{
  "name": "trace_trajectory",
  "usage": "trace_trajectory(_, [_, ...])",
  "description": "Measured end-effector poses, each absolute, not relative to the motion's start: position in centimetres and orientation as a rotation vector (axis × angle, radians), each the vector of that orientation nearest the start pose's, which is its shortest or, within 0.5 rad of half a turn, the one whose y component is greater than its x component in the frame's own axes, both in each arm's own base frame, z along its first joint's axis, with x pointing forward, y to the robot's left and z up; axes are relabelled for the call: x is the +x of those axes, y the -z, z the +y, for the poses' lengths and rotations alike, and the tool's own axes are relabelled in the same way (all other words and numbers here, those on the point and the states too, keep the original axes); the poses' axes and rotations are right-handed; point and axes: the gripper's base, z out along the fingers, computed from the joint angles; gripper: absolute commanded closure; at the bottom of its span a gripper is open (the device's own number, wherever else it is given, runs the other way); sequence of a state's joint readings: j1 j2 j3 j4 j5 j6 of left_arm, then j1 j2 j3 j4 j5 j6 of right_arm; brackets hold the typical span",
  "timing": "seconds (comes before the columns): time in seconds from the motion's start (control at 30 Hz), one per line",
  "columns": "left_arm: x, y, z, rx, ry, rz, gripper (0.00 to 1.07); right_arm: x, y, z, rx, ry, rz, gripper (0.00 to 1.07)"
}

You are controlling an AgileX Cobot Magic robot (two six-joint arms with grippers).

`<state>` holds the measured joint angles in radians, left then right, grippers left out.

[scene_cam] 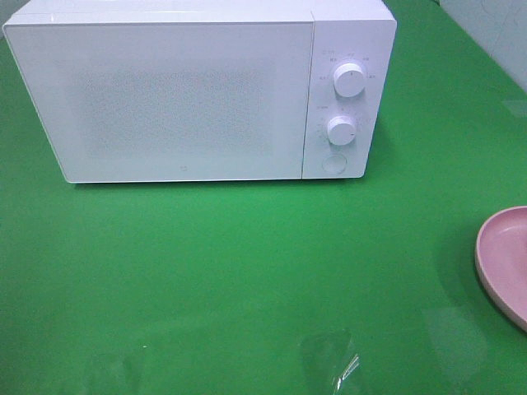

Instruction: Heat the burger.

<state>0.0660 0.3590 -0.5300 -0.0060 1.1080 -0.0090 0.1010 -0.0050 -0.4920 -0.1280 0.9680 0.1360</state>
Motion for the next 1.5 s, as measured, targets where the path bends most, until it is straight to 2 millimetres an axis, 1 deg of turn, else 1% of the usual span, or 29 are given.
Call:
trace_trajectory(0.03, [4.2,-27.5,0.3,-0.086,-0.028,2.386,0.09,-0.1,-28.3,-1.0,0.033,-0.006,1.948,0.32])
trace_trajectory(0.07, [4.2,-27.5,0.3,-0.086,-0.028,2.386,0.09,-0.1,-28.3,-1.0,0.033,-0.006,1.948,0.32])
trace_trajectory(0.1, [3.5,-27.7,0.2,-0.083,-0.03,2.33,0.09,-0.1,-28.3,-1.0,0.033,-0.006,1.948,0.32])
trace_trajectory(0.13, [3.5,-27.7,0.2,-0.083,-0.03,2.33,0.09,-0.1,-28.3,-1.0,0.033,-0.006,1.948,0.32])
trace_trajectory(0.17, [2.3,-27.9,0.2,-0.074,-0.035,2.254,0.09,-0.1,-28.3,-1.0,0.033,-0.006,1.948,0.32])
trace_trajectory(0.2, [2.3,-27.9,0.2,-0.074,-0.035,2.254,0.09,-0.1,-28.3,-1.0,0.033,-0.006,1.948,0.32])
trace_trajectory(0.23, [1.6,-28.0,0.1,-0.073,-0.037,2.209,0.09,-0.1,-28.3,-1.0,0.033,-0.006,1.948,0.32])
trace_trajectory(0.27, [1.6,-28.0,0.1,-0.073,-0.037,2.209,0.09,-0.1,-28.3,-1.0,0.033,-0.006,1.948,0.32])
trace_trajectory(0.37, [0.8,-28.0,0.1,-0.071,-0.038,2.153,0.09,-0.1,-28.3,-1.0,0.033,-0.006,1.948,0.32])
trace_trajectory(0.47, [0.6,-28.0,0.0,-0.071,-0.039,2.139,0.09,-0.1,-28.3,-1.0,0.033,-0.006,1.948,0.32])
trace_trajectory(0.5, [-0.2,-28.0,0.0,-0.069,-0.04,2.093,0.09,-0.1,-28.3,-1.0,0.033,-0.006,1.948,0.32])
trace_trajectory(0.53, [-0.2,-28.0,0.0,-0.069,-0.04,2.093,0.09,-0.1,-28.3,-1.0,0.033,-0.006,1.948,0.32])
trace_trajectory(0.57, [-0.6,-28.0,0.0,-0.068,-0.041,2.064,0.09,-0.1,-28.3,-1.0,0.033,-0.006,1.948,0.32])
trace_trajectory(1.5, [-0.9,-28.0,-0.1,-0.067,-0.034,2.048,0.09,-0.1,-28.3,-0.9,0.033,-0.009,1.949,0.32])
